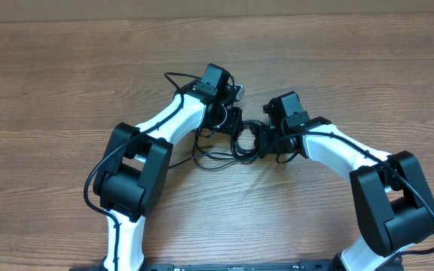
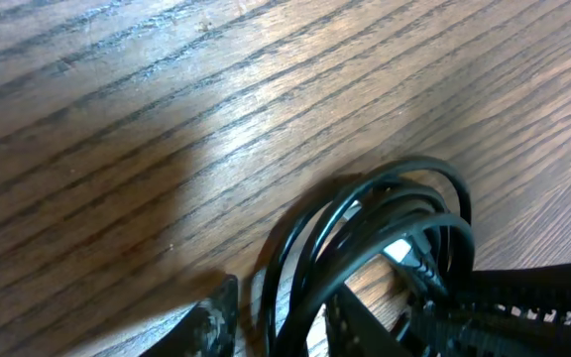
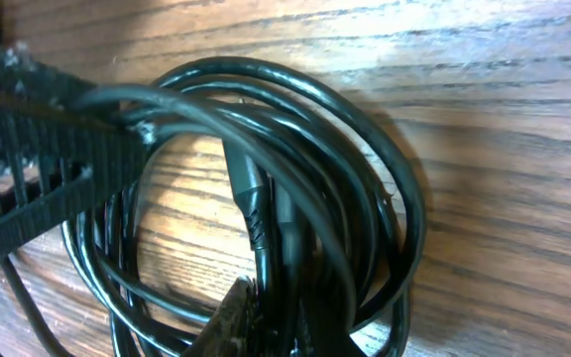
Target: Untangle cables
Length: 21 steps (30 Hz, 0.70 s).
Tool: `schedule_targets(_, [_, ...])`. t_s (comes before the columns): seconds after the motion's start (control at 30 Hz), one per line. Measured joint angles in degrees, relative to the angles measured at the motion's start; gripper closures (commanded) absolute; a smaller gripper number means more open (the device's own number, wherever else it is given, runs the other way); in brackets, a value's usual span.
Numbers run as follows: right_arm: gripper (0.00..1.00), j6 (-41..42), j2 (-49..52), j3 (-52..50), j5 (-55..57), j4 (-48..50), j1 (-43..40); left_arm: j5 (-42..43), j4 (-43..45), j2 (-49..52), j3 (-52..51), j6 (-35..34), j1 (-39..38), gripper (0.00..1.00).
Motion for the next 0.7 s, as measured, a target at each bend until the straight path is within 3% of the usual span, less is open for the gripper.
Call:
schedule_targets(0.07, [0.87,-1.7,0.0,-0.2,-1.3,0.0,0.0,0.0,0.4,0.0,0.0,0.0,0.0,0.69])
schedule_targets(0.13, [0.96,-3.6,0.0,-0.4,-2.6,0.0,0.0,0.0,0.9,0.0,0.0,0.0,0.0,0.70])
schedule_targets(0.17, [0.96,-4.4,0.0,-0.5,-3.0,0.0,0.0,0.0,1.0,0.0,0.0,-0.1,0.0,0.71])
schedule_targets(0.47, [0.96,-7.1,0.0,-0.1,-10.0,-2.2,-0.2,0.0,1.2,0.0,0.0,-1.5,0.0,0.96])
schedule_targets(0.7, [0.96,-7.0,0.0,3.8,-19.7,-2.6,-1.3,0.0,1.2,0.0,0.0,-1.5,0.1,0.96])
